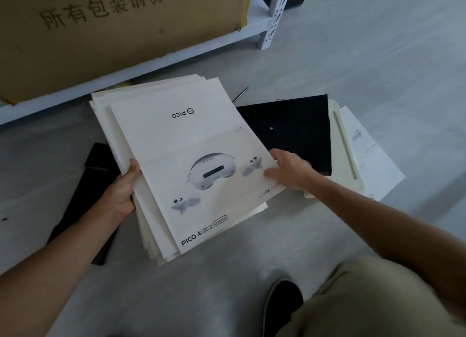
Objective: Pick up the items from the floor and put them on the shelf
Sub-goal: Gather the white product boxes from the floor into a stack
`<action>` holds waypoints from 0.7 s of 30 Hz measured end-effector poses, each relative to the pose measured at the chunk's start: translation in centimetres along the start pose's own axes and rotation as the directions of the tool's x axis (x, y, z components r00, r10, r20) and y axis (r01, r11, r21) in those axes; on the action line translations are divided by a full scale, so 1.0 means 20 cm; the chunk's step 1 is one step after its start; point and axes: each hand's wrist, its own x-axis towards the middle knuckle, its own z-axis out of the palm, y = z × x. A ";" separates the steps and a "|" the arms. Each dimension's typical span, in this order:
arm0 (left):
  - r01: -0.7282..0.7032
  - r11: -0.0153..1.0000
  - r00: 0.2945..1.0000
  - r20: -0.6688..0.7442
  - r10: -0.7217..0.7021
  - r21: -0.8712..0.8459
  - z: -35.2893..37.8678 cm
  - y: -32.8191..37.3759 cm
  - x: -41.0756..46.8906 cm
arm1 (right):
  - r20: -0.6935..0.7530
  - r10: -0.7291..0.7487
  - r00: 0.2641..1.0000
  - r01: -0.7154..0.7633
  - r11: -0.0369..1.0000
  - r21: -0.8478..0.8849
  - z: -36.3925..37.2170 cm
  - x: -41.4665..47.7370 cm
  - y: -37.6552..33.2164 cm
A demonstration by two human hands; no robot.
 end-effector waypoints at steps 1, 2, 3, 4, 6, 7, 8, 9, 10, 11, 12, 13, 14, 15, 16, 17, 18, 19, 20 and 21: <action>-0.015 1.000 1.000 0.003 0.015 0.006 0.04 0.00 -0.01 | -0.017 -0.005 1.000 0.005 1.000 0.006 -0.01 0.00 0.01; -0.021 0.999 1.000 -0.009 0.022 0.030 0.08 0.00 -0.03 | -0.030 0.007 1.000 -0.006 1.000 0.030 -0.03 0.00 0.02; -0.023 0.998 0.999 -0.024 0.025 0.058 0.12 0.00 -0.03 | -0.044 0.015 0.999 -0.013 0.999 0.053 -0.04 0.00 0.03; -0.030 0.996 0.999 -0.025 0.032 0.082 0.15 0.00 -0.04 | -0.055 0.019 0.998 -0.015 0.997 0.072 -0.06 -0.01 0.04; -0.060 0.995 0.998 0.002 0.060 0.083 0.19 0.02 -0.03 | -0.077 -0.020 0.997 0.028 0.995 0.100 -0.10 -0.02 0.04; -0.072 0.994 0.997 0.013 0.071 0.083 0.21 0.02 -0.01 | -0.076 -0.052 0.996 0.060 0.992 0.108 -0.12 -0.02 0.04; -0.070 0.994 0.998 0.017 0.068 0.082 0.23 0.03 -0.01 | -0.069 -0.084 0.994 0.092 0.989 0.115 -0.14 -0.03 0.04; -0.063 0.994 0.998 0.028 0.061 0.085 0.27 0.03 -0.01 | -0.052 -0.113 0.992 0.119 0.985 0.122 -0.17 -0.03 0.05; -0.059 0.994 0.998 0.028 0.057 0.093 0.31 0.04 0.00 | -0.028 -0.132 0.991 0.135 0.980 0.147 -0.20 -0.05 0.07; -0.047 0.995 0.998 0.054 0.042 0.088 0.35 0.03 0.01 | -0.017 -0.142 0.990 0.143 0.971 0.191 -0.24 -0.05 0.12; -0.026 0.996 0.999 0.049 0.022 0.084 0.38 0.02 0.04 | -0.061 -0.124 0.990 0.136 0.955 0.262 -0.28 -0.05 0.19; -0.001 0.996 0.999 0.049 -0.003 0.084 0.42 0.02 0.05 | -0.158 -0.057 0.986 0.109 0.931 0.347 -0.33 -0.05 0.27; -0.001 0.997 0.999 0.052 -0.003 0.078 0.46 0.01 0.07 | -0.285 0.056 0.957 0.084 0.885 0.457 -0.37 -0.04 0.39; -0.005 0.996 0.999 0.054 0.000 0.088 0.51 0.01 0.07 | -0.407 0.228 0.884 0.037 0.835 0.549 -0.39 -0.02 0.54; -0.021 0.995 0.998 0.065 0.015 0.097 0.55 0.00 0.10 | -0.489 0.406 0.772 -0.014 0.780 0.626 -0.40 0.00 0.68; -0.028 0.995 0.997 0.079 0.020 0.097 0.60 -0.01 0.12 | -0.496 0.570 0.655 -0.103 0.718 0.688 -0.41 0.01 0.83; -0.035 0.994 0.995 0.095 0.025 0.101 0.65 -0.03 0.15 | -0.440 0.698 0.564 -0.204 0.635 0.745 -0.38 0.03 1.00; -0.049 0.994 0.994 0.102 0.039 0.097 0.71 -0.04 0.16 | -0.322 0.804 0.501 -0.314 0.515 0.797 -0.33 0.07 1.21; -0.052 0.995 0.993 0.114 0.041 0.089 0.74 -0.07 0.20 | -0.197 0.868 0.457 -0.388 0.394 0.833 -0.27 0.08 1.35; -0.044 0.997 0.993 0.114 0.036 0.070 0.78 -0.09 0.22 | -0.068 0.897 0.437 -0.450 0.284 0.847 -0.19 0.09 1.53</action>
